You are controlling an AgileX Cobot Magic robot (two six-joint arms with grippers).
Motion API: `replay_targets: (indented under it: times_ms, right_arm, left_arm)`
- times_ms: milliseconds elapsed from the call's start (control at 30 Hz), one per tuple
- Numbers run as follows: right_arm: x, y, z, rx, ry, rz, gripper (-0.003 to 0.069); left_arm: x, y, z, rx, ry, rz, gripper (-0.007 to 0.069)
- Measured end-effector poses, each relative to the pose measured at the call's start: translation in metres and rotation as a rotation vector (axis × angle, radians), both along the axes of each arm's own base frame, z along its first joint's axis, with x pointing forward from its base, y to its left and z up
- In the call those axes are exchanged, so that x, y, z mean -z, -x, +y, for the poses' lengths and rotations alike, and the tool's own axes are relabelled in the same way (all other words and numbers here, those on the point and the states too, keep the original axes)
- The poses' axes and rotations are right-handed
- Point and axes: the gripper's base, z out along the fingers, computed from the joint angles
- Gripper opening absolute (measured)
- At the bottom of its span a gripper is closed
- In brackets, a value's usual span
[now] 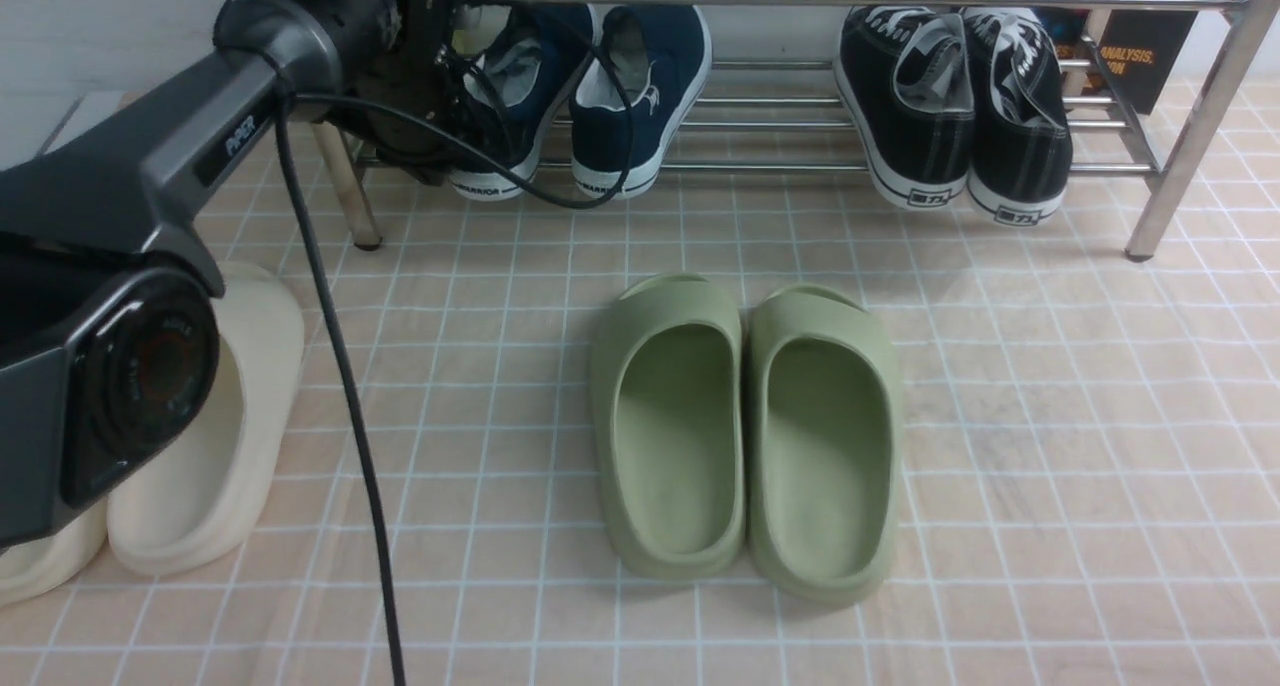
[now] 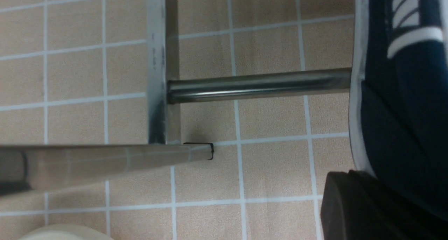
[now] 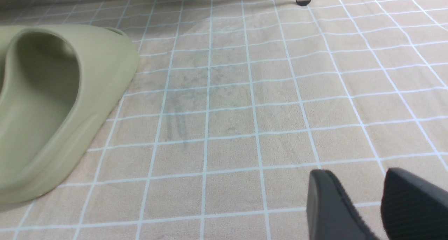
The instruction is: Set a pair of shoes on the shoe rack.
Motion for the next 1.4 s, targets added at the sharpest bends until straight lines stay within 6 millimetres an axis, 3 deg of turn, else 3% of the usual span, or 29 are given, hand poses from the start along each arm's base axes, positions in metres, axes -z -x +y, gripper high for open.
replay_targets:
  times_ms: [267,533,633,700,733,767,800,867,967,1000,1067,1100,1133,1167,1200,1233,1267,1300,1400]
  right_arm:
    - [0.000,0.000,0.000,0.000,0.000,0.000,0.0238]
    - [0.000,0.000,0.000,0.000,0.000,0.000,0.0238]
    - [0.000,0.000,0.000,0.000,0.000,0.000,0.0238]
    - [0.000,0.000,0.000,0.000,0.000,0.000,0.0238]
    - [0.000,0.000,0.000,0.000,0.000,0.000,0.0238]
    - [0.000,0.000,0.000,0.000,0.000,0.000,0.0238]
    - [0.000,0.000,0.000,0.000,0.000,0.000,0.0238]
    - [0.000,0.000,0.000,0.000,0.000,0.000,0.0238]
    - [0.000,0.000,0.000,0.000,0.000,0.000,0.0238]
    - [0.000,0.000,0.000,0.000,0.000,0.000,0.0238]
    - [0.000,0.000,0.000,0.000,0.000,0.000,0.0238]
    - [0.000,0.000,0.000,0.000,0.000,0.000,0.0238]
    - [0.000,0.000,0.000,0.000,0.000,0.000,0.0238]
    - [0.000,0.000,0.000,0.000,0.000,0.000,0.0238]
    - [0.000,0.000,0.000,0.000,0.000,0.000,0.0238]
    - [0.000,0.000,0.000,0.000,0.000,0.000,0.0238]
    - [0.000,0.000,0.000,0.000,0.000,0.000,0.0238]
    - [0.000,0.000,0.000,0.000,0.000,0.000,0.0238]
    - [0.000,0.000,0.000,0.000,0.000,0.000,0.0238]
  left_arm:
    - [-0.024,0.005,-0.002,0.013,0.014,-0.063,0.0029]
    - [-0.091,0.046,0.019,-0.037,-0.106,-0.024,0.0034]
    - [-0.132,0.074,0.030,-0.040,-0.128,-0.035,0.0035]
    - [-0.180,0.105,0.037,-0.030,-0.090,-0.136,0.0037]
    - [-0.180,0.105,0.037,-0.028,-0.089,-0.136,0.0037]
    - [-0.208,0.127,0.042,-0.018,-0.060,-0.198,0.0039]
    - [-0.220,0.137,0.045,-0.011,-0.047,-0.226,0.0039]
    - [-0.266,0.186,0.055,0.022,0.012,-0.342,0.0041]
    - [-0.301,0.246,0.071,0.039,0.048,-0.444,0.0043]
    - [-0.312,0.275,0.079,0.044,0.061,-0.500,0.0043]
    - [-0.314,0.299,0.086,0.053,0.066,-0.546,0.0043]
    - [-0.316,0.337,0.097,0.070,0.076,-0.659,0.0044]
    - [-0.308,0.355,0.102,0.073,0.079,-0.699,0.0044]
    - [-0.296,0.364,0.104,0.075,0.087,-0.733,0.0044]
    - [-0.297,0.374,0.107,0.076,0.095,-0.777,0.0044]
    - [-0.277,0.395,0.115,0.062,0.102,-0.852,0.0044]
    - [-0.271,0.400,0.116,0.057,0.104,-0.874,0.0044]
    - [-0.236,0.420,0.124,0.035,0.124,-0.951,0.0042]
    - [-0.185,0.442,0.130,0.008,0.205,-1.065,0.0020]
